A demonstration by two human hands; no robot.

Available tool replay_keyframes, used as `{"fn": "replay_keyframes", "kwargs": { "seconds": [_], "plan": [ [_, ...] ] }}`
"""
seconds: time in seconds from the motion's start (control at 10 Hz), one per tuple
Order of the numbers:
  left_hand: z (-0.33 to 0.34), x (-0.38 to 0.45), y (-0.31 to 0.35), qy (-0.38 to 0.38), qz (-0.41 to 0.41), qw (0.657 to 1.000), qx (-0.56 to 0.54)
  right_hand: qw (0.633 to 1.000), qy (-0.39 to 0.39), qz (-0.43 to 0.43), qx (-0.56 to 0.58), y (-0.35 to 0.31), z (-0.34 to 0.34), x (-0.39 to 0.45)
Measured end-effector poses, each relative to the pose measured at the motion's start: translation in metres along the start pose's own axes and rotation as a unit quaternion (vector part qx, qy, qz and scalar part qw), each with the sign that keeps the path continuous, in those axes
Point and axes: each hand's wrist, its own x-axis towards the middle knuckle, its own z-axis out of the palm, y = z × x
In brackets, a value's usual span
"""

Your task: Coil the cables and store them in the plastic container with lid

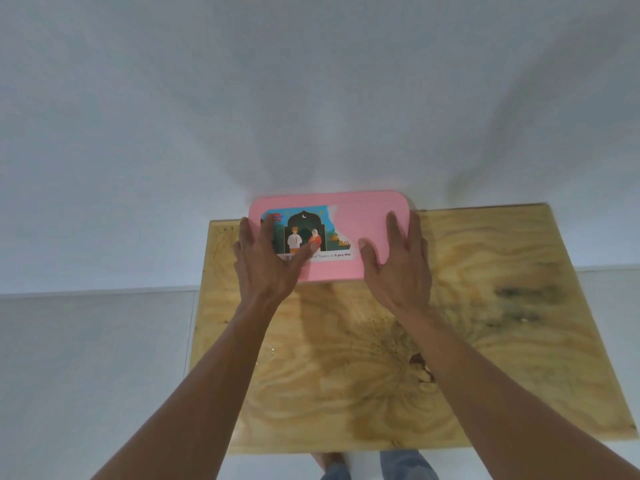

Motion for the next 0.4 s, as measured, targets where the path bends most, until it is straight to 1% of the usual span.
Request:
{"fn": "replay_keyframes", "kwargs": {
  "seconds": [0.2,0.4],
  "plan": [
    [-0.006,-0.003,-0.001,-0.04,-0.002,0.999,0.033,0.999,-0.04,-0.004,-0.025,-0.006,-0.013,-0.004],
    [-0.036,-0.03,0.012,-0.044,0.042,0.998,0.02,0.998,-0.044,-0.021,-0.026,-0.023,-0.042,-0.026]
  ]
}}
